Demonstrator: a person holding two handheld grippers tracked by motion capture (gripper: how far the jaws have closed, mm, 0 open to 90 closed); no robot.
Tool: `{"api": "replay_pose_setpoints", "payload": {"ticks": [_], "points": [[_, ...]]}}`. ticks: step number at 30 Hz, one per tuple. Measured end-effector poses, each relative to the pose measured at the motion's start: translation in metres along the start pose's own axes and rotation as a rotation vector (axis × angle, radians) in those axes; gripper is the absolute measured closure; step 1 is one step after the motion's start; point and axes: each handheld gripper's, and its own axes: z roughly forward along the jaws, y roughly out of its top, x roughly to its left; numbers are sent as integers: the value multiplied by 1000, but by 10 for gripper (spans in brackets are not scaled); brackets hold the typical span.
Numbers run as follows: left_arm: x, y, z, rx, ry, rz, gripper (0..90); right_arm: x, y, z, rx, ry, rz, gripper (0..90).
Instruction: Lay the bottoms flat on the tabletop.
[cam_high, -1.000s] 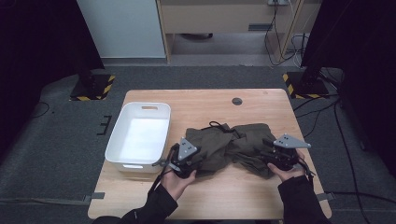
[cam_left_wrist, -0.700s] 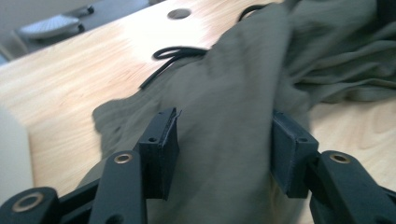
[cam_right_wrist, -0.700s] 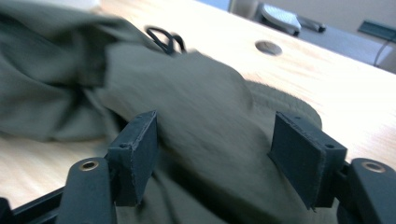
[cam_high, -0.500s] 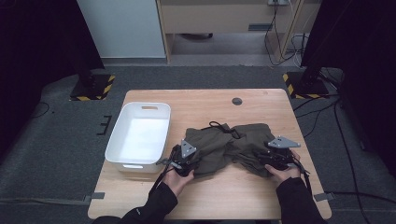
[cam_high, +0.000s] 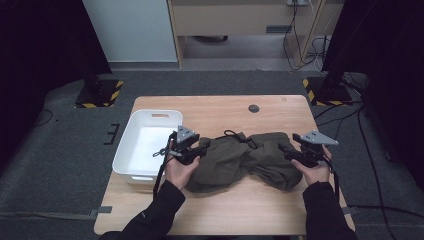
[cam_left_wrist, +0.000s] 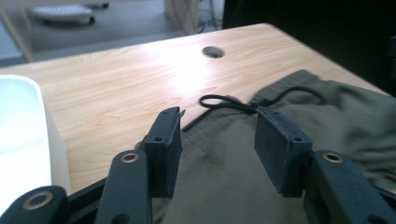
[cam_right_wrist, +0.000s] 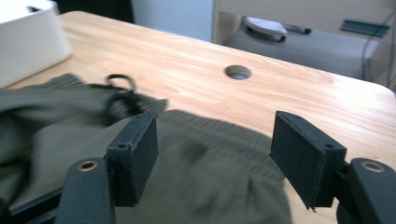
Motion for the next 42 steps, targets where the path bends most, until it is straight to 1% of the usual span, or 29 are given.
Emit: {"api": "replay_pose_setpoints", "payload": {"ticks": [1, 3, 5, 7, 8, 9, 12, 13, 15, 17, 18, 19, 22, 23, 24, 25, 26, 30, 32, 34, 35, 37, 38, 39, 40, 42], "points": [[1, -1, 8, 25, 20, 12, 497, -3, 0, 6, 12, -9, 11, 313], [4, -5, 23, 65, 44, 3, 488, -10, -1, 16, 40, -36, 20, 310], [7, -11, 37, 90, 59, -10, 483, -16, -5, 25, 65, -51, 38, 308], [10, -14, 46, 110, 65, -18, 474, -20, -9, 29, 85, -65, 36, 299], [11, -16, 51, 121, 77, -15, 470, -22, -11, 31, 98, -70, 35, 296], [13, -18, 55, 136, 84, -23, 462, -23, -13, 32, 107, -78, 35, 295], [17, -22, 65, 170, 102, -43, 459, -27, -19, 35, 133, -84, 45, 289], [19, -24, 68, 186, 109, -37, 458, -28, -21, 36, 146, -84, 47, 282], [20, -28, 71, 195, 102, -36, 446, -29, -24, 40, 179, -88, 46, 278], [22, -32, 74, 199, 101, -46, 440, -28, -27, 45, 200, -87, 42, 280], [22, -34, 75, 204, 103, -44, 437, -28, -28, 48, 210, -85, 49, 280], [23, -36, 76, 214, 103, -41, 433, -28, -29, 50, 217, -81, 46, 281], [25, -43, 77, 226, 107, -49, 431, -27, -32, 55, 242, -88, 36, 277], [25, -44, 77, 228, 108, -52, 429, -28, -34, 56, 261, -93, 36, 278], [25, -45, 77, 231, 111, -54, 428, -28, -35, 57, 267, -98, 39, 277], [25, -47, 78, 237, 118, -46, 428, -29, -36, 58, 279, -97, 35, 275], [25, -48, 78, 240, 122, -45, 425, -30, -37, 60, 293, -101, 46, 274], [23, -51, 81, 264, 138, -35, 437, -31, -42, 64, 328, -97, 42, 284], [21, -53, 83, 278, 142, -26, 470, -30, -43, 66, 344, -97, 43, 321], [20, -54, 84, 292, 141, -32, 517, -29, -44, 67, 356, -85, 43, 362], [20, -54, 85, 291, 149, -35, 521, -28, -44, 68, 360, -88, 33, 395], [20, -55, 85, 298, 162, -39, 567, -28, -45, 67, 378, -90, 21, 470], [21, -55, 85, 299, 169, -40, 609, -27, -45, 68, 383, -91, 17, 519], [21, -55, 85, 297, 169, -47, 636, -27, -45, 67, 386, -93, 17, 599], [21, -55, 85, 296, 171, -50, 651, -27, -45, 66, 389, -98, 15, 643], [19, -54, 84, 299, 182, -43, 708, -28, -44, 65, 393, -98, 13, 755]]}}
